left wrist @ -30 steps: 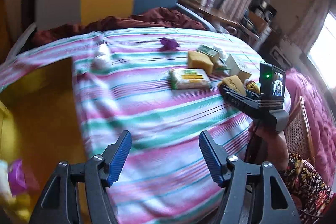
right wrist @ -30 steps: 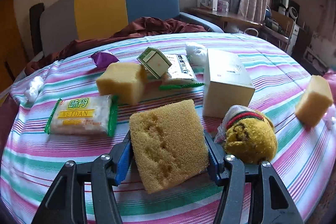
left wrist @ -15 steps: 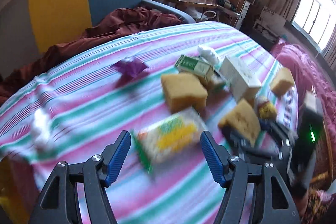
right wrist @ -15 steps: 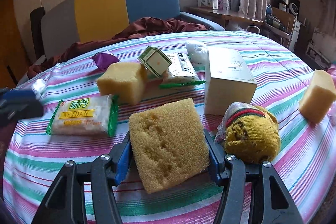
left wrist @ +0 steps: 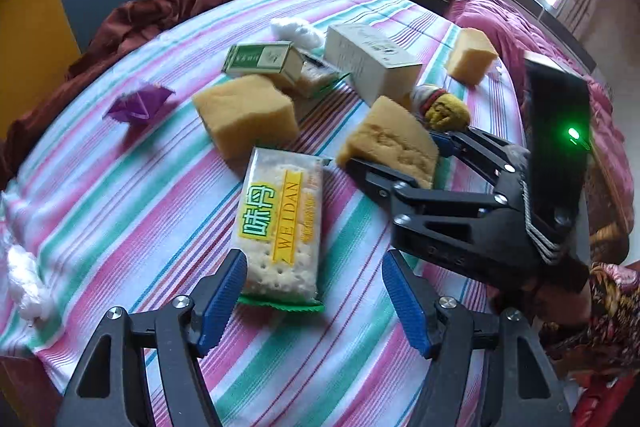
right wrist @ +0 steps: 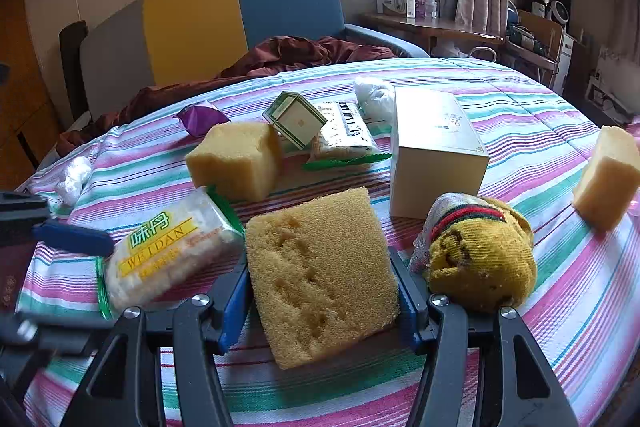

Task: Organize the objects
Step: 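Grasp the WEIDAN cracker packet with the left tool while the right tool holds the sponge, then carry the cracker packet into the gold tray and open the left tool while the right tool holds the sponge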

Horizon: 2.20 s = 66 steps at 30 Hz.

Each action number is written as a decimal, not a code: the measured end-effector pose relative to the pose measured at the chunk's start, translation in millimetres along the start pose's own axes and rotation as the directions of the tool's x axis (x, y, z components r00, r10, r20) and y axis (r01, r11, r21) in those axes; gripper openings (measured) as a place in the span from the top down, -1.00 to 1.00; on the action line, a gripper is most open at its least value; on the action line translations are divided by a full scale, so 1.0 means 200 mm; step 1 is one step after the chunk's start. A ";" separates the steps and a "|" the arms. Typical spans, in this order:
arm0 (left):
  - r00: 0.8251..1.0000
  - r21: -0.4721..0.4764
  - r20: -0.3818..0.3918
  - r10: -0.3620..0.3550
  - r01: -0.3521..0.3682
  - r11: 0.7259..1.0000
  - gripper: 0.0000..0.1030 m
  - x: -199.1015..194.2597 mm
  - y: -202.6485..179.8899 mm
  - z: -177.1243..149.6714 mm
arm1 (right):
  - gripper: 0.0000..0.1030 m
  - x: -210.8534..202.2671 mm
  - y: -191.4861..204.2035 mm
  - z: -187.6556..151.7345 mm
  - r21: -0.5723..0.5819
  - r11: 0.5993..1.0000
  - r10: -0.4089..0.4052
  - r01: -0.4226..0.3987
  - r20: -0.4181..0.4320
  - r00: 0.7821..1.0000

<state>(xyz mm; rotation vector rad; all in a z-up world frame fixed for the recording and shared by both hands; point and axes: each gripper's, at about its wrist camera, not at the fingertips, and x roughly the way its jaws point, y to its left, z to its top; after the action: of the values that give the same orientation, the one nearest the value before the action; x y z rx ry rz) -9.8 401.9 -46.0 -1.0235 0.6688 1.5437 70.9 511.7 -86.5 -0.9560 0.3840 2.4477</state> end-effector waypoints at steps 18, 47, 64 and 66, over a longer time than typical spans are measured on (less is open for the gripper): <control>0.971 -0.149 0.118 0.207 -0.188 0.971 -0.16 0.13 -0.01 -0.08 | -0.19 0.00 0.00 0.02 0.012 1.000 -0.001 0.001 0.002 1.000; 0.853 -0.371 0.315 0.416 -0.293 0.882 0.03 -0.20 -0.17 -0.60 | -0.13 -0.04 0.12 0.00 -0.110 0.989 -0.089 0.094 0.055 0.995; 0.812 -0.504 0.403 0.423 -0.189 0.843 0.03 -0.59 -0.10 -0.84 | -0.12 -0.07 0.25 -0.03 -0.241 0.955 -0.151 0.172 0.103 0.983; 0.804 -0.532 0.408 0.433 -0.176 0.828 0.03 -0.64 -0.06 -0.87 | -0.12 -0.07 0.27 -0.03 -0.252 0.952 -0.152 0.175 0.109 0.982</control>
<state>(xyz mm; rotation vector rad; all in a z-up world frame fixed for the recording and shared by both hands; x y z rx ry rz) 47.6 195.1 -12.9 -0.7977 0.0691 2.2439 55.3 459.5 -76.1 -0.9386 -0.0500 2.4144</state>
